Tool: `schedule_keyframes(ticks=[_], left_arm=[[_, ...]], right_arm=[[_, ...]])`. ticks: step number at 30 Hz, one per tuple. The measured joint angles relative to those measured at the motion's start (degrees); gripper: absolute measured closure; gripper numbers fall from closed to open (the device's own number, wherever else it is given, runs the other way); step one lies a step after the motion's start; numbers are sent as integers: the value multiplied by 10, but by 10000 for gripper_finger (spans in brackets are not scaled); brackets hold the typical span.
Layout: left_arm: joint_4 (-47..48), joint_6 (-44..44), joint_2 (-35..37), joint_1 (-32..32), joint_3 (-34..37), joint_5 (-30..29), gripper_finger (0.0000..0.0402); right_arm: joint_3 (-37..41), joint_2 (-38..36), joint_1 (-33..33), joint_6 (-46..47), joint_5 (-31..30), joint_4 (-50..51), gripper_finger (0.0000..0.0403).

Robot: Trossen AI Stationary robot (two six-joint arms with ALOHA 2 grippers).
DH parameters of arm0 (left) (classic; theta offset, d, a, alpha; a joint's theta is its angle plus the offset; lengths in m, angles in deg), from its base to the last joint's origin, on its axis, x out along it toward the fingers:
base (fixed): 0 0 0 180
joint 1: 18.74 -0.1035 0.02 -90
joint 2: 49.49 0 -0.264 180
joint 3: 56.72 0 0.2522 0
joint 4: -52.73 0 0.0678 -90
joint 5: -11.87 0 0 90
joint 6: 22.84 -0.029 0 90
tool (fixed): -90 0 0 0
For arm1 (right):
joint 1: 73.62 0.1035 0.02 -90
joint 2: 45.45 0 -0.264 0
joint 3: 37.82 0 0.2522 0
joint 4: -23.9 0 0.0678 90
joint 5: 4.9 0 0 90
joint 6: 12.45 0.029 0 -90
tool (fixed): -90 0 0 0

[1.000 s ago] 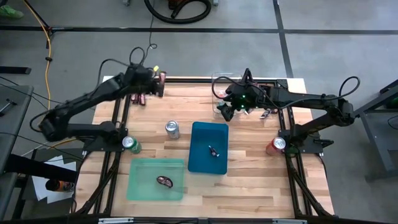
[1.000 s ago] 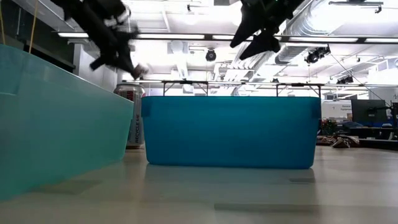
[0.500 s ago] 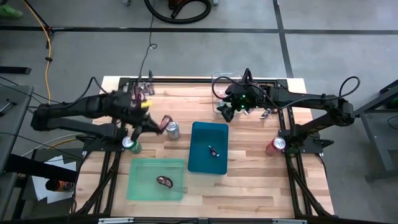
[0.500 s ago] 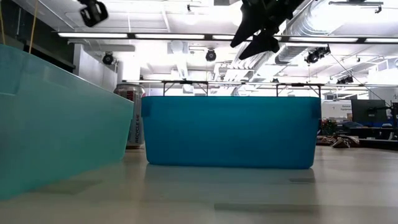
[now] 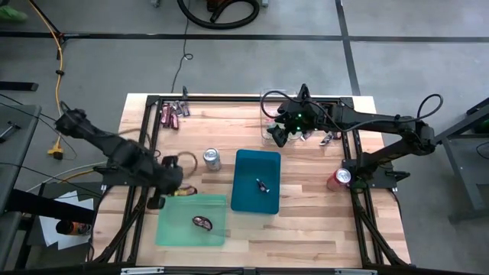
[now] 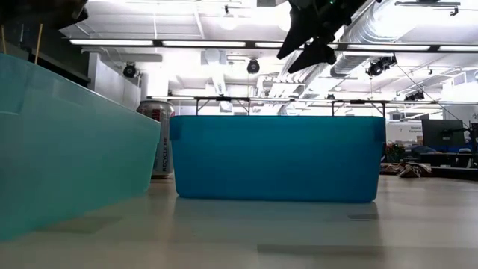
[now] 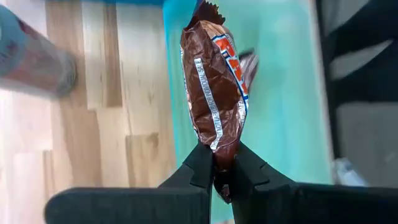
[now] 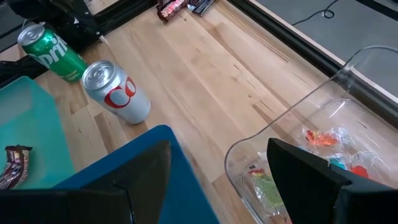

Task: Sort candy
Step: Put the brown chocolate into the green bin

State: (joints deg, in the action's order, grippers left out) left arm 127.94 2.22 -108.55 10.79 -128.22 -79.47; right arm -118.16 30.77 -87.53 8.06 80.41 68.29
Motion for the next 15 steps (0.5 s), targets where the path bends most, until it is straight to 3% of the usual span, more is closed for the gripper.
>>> schedule_keyframes(ticks=[15], left_arm=[[-18,47,-151,144,0,-25,392]], right_arm=[[0,0,0,0,5,4,141]])
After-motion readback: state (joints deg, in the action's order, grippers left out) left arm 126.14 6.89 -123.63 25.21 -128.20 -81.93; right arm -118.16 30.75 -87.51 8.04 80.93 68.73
